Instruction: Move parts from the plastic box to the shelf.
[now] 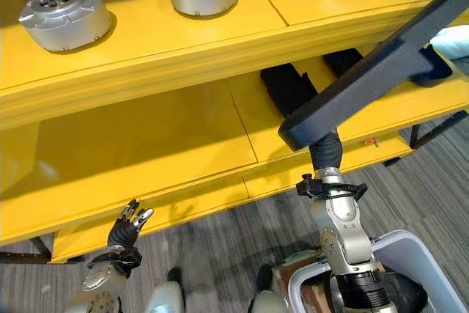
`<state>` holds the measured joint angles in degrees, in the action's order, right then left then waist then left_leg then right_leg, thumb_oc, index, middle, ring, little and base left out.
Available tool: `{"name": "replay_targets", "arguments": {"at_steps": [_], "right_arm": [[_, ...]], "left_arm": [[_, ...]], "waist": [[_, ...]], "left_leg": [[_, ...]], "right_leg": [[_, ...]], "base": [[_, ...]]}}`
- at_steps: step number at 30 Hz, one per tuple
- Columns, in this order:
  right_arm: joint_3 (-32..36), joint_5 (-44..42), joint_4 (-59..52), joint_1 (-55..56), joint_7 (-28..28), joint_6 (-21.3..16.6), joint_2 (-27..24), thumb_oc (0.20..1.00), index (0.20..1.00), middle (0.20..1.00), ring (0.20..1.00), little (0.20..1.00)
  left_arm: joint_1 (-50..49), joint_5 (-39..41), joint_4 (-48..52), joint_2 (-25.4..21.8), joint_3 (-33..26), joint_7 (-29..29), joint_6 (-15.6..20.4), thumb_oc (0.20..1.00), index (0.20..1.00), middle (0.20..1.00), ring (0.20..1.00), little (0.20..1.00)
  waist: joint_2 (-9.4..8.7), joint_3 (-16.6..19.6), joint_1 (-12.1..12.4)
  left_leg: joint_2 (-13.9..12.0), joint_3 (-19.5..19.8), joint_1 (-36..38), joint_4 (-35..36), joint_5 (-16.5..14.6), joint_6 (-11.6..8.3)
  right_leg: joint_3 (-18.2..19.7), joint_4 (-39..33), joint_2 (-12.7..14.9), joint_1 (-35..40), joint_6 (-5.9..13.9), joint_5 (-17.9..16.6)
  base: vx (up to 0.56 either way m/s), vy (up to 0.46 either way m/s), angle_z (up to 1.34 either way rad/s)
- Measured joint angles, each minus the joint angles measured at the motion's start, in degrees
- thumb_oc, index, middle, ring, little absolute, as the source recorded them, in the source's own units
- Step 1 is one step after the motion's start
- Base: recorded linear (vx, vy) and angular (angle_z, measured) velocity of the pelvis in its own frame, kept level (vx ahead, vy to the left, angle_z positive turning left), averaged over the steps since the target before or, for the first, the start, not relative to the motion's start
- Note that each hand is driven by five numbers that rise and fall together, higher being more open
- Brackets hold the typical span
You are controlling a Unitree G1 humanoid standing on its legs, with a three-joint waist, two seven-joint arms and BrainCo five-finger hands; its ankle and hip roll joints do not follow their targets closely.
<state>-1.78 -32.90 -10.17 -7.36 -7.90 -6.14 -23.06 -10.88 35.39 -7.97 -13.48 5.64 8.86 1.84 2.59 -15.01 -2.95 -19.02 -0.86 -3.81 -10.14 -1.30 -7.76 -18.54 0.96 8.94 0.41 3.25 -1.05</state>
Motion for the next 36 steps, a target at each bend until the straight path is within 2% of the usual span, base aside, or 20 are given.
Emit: {"name": "replay_targets", "arguments": {"at_steps": [1,2,3,5,6,7,11,16,20,21,26,36], "right_arm": [[0.1,0.0,0.0,0.1,-0.3,0.1,-0.1,0.2,0.2,0.2,0.2,0.2],[0.0,0.0,0.0,1.0,-0.8,0.5,1.8,0.2,0.2,0.2,0.2,0.2],[-1.0,0.0,0.1,1.4,-0.8,0.9,2.4,0.2,0.2,0.2,0.2,0.2],[-2.4,-0.2,0.2,2.1,-0.4,1.4,4.3,0.2,0.2,0.2,0.2,0.2],[-2.6,-0.3,0.2,3.0,-0.1,1.8,6.1,0.2,0.2,0.2,0.2,0.2],[-2.7,-0.6,0.2,3.0,-0.1,1.8,6.4,0.2,0.2,0.2,0.2,0.2],[-3.0,-0.8,0.4,3.4,-0.1,2.0,6.9,0.2,0.2,0.2,0.2,0.2],[-4.9,-2.3,1.2,4.3,0.9,2.2,7.2,0.2,0.2,0.2,0.2,0.2],[-7.4,-3.3,1.3,5.8,1.5,2.9,7.2,0.2,0.2,0.2,0.2,0.2],[-8.9,-4.0,2.0,6.2,2.8,3.4,7.0,0.2,0.2,0.2,0.2,0.2],[-11.6,-4.0,3.6,6.2,5.0,4.9,6.3,0.2,0.2,0.2,0.2,0.2],[-17.2,-1.8,8.5,7.4,8.5,9.4,4.2,0.2,0.2,0.2,0.2,0.2]], "left_arm": [[1.0,0.0,-0.1,0.1,0.7,-0.1,-0.3,1.0,1.0,1.0,1.0,1.0],[2.3,0.0,-0.1,-0.7,0.8,0.0,-0.5,1.0,1.0,1.0,1.0,1.0],[2.3,0.0,-0.1,-1.2,0.6,0.0,-0.5,1.0,1.0,1.0,1.0,1.0],[2.4,-0.1,-0.1,-3.1,0.2,-0.1,-0.5,1.0,1.0,1.0,1.0,1.0],[1.5,-0.1,0.0,-4.8,0.0,-0.1,-0.4,1.0,1.0,1.0,1.0,1.0],[0.7,-0.2,0.6,-5.5,-0.8,-0.1,-0.3,1.0,1.0,1.0,1.0,1.0],[-0.1,-0.5,0.6,-5.7,-1.3,0.0,-0.4,1.0,1.0,1.0,1.0,1.0],[-1.3,-0.6,2.2,-5.3,-1.3,0.2,-0.4,1.0,1.0,1.0,1.0,1.0],[-1.6,-0.6,2.3,-5.2,-1.3,0.2,-0.4,1.0,1.0,1.0,1.0,1.0],[-1.9,-0.9,2.3,-5.2,-1.3,0.2,-0.2,1.0,1.0,1.0,1.0,1.0],[-2.9,-1.1,2.4,-5.0,-1.2,0.1,-0.4,1.0,1.0,1.0,1.0,1.0],[-4.8,-1.1,2.4,-4.8,-1.3,-0.1,-0.4,1.0,1.0,1.0,1.0,1.0]], "waist": [[1.24,0.3,-0.1],[-0.32,0.0,-0.1],[-1.13,0.4,0.7],[-1.6,0.6,2.1],[-1.26,1.0,2.9],[-1.59,1.3,3.7],[-2.21,1.6,3.8],[-4.01,2.9,3.8],[-5.13,3.6,3.7],[-5.46,4.0,3.6],[-5.41,4.7,3.7],[-5.45,4.8,4.3]], "left_leg": [[-0.3,0.1,1.7,3.5,0.4,-1.28],[4.2,-0.6,2.4,6.0,-1.7,-3.08],[5.8,-0.7,2.2,5.9,-1.8,-2.51],[8.9,-0.2,2.2,4.5,-3.1,-0.57],[10.2,0.2,3.1,4.0,-3.7,0.31],[11.4,0.2,2.9,3.9,-4.1,0.57],[11.7,0.7,2.8,3.4,-4.3,0.74],[11.3,-0.1,2.7,3.6,-4.1,0.29],[11.1,-0.3,2.5,4.0,-3.6,-0.24],[10.4,-0.3,2.0,4.0,-3.4,-0.57],[9.4,-0.2,1.7,4.3,-2.7,-1.0],[9.3,-0.1,1.7,5.2,-2.1,-1.0]], "right_leg": [[0.1,2.3,1.0,-1.2,1.78,0.4],[-0.1,3.8,5.1,-2.4,3.2,0.1],[0.5,3.4,6.6,-2.5,2.32,-0.3],[0.5,3.2,8.9,-0.9,0.7,-1.7],[0.3,4.0,10.7,0.1,0.82,-1.9],[0.3,3.3,11.3,0.4,1.46,-2.5],[0.3,2.8,11.5,1.1,1.89,-3.4],[0.3,0.0,10.8,1.5,2.43,-3.6],[0.3,-0.7,10.6,1.4,4.05,-2.7],[0.3,-0.9,10.0,1.3,5.3,-2.6],[0.5,-1.0,9.0,0.7,5.63,-2.7],[0.3,-1.1,8.9,0.6,5.9,-2.9]], "base": [[0.08,0.218,0.52],[0.14,0.236,0.36],[0.15,0.262,0.38],[0.16,0.278,0.32],[0.09,0.171,0.37],[0.14,0.256,0.21],[0.06,0.095,0.05],[0.04,0.054,-0.11],[0.01,0.011,-0.03],[0.0,0.0,0.0],[0.0,0.0,0.0],[0.0,0.0,0.0]]}}
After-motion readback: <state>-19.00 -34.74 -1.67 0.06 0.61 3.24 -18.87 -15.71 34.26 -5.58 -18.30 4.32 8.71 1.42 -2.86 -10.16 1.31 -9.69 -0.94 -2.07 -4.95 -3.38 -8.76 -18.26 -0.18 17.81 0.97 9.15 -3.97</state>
